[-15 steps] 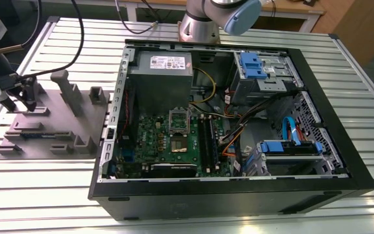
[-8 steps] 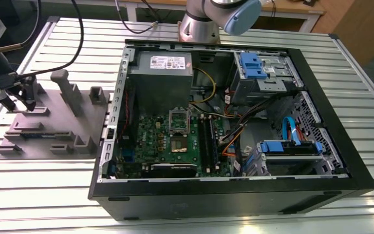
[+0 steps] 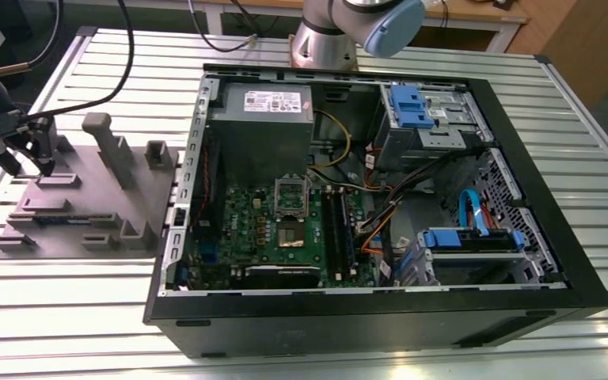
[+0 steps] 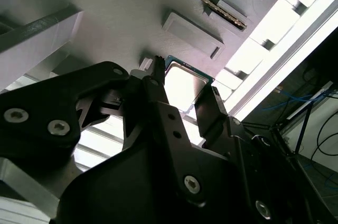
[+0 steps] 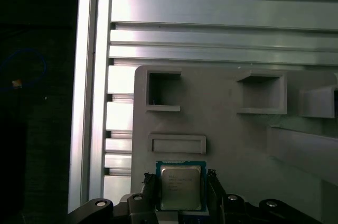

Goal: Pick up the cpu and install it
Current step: 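Pick up the cpu and move it towards the insertion slot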

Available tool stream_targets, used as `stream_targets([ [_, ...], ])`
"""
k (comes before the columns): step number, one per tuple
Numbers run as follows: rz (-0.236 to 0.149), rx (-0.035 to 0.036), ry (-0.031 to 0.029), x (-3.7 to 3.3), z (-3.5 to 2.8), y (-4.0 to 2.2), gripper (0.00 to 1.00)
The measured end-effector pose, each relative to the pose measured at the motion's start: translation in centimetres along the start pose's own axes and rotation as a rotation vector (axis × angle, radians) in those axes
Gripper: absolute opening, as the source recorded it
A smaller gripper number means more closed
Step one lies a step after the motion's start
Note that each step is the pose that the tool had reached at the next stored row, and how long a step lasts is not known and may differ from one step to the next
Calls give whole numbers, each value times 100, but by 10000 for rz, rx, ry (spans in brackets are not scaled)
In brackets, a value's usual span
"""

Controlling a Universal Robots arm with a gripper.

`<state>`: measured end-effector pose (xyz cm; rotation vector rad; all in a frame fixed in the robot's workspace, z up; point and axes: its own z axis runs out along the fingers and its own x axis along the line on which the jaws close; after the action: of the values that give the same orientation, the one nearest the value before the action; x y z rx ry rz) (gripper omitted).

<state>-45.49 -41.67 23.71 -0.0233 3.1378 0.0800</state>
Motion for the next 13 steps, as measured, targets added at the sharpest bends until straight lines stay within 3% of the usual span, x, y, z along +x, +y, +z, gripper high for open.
stream_targets([
  [13, 0, 0, 0, 0, -39, 2, 47],
])
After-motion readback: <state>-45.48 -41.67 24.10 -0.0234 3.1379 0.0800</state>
